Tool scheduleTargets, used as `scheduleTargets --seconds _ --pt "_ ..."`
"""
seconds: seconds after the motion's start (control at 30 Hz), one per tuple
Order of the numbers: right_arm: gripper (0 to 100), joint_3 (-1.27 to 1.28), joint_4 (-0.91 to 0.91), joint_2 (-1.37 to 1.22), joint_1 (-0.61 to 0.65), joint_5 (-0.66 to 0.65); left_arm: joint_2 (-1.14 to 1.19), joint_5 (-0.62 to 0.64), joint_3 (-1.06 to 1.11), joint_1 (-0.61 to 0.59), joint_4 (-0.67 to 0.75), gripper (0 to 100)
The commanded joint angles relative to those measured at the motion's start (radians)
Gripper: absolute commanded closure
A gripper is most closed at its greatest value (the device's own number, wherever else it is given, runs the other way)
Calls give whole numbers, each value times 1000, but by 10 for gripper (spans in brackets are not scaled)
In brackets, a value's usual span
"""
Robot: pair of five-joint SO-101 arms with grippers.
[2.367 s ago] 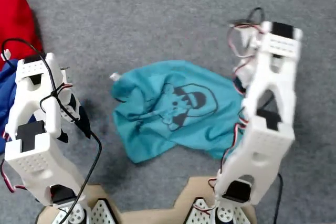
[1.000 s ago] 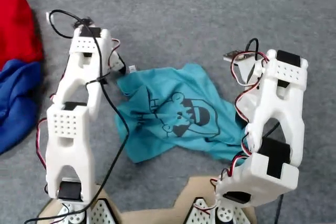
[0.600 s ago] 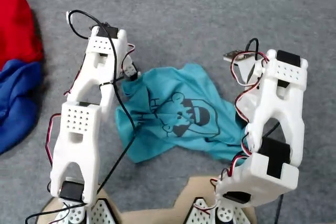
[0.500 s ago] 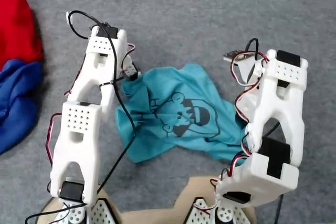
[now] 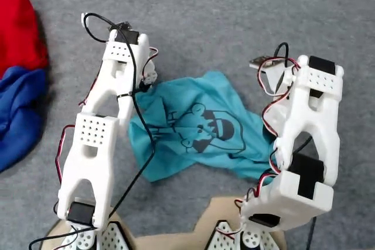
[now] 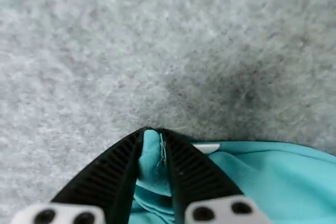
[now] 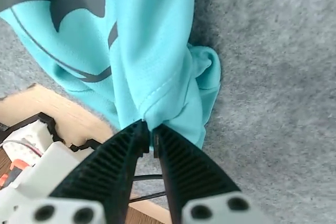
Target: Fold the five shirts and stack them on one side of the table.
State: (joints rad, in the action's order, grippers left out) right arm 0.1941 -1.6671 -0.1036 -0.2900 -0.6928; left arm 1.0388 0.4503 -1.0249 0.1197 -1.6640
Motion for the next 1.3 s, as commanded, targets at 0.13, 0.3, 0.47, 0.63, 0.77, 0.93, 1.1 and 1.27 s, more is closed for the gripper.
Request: scheduleTargets --seconds 0.13,0.3,0.47,0.63,0.77,0.93,1.1,1.27 --pt "991 4 84 47 1 -12 -16 0 -322 -32 -95 981" --pt "990 25 118 19 42 -104 -125 -17 -377 -35 -98 981" --pt "990 82 118 -30 84 -160 -321 -118 -203 -29 -98 981" --pt "990 140 118 -42 134 -203 -587 -284 101 -29 -98 981" --pt "990 154 118 -42 186 -213 -803 -443 364 -38 -98 981" --pt "990 150 118 -41 255 -222 -1050 -704 727 -40 -97 981" --pt "990 151 107 -41 309 -282 -1253 -858 980 -72 -97 981" --pt "986 136 77 15 321 -370 -1360 -922 1073 -153 -97 981"
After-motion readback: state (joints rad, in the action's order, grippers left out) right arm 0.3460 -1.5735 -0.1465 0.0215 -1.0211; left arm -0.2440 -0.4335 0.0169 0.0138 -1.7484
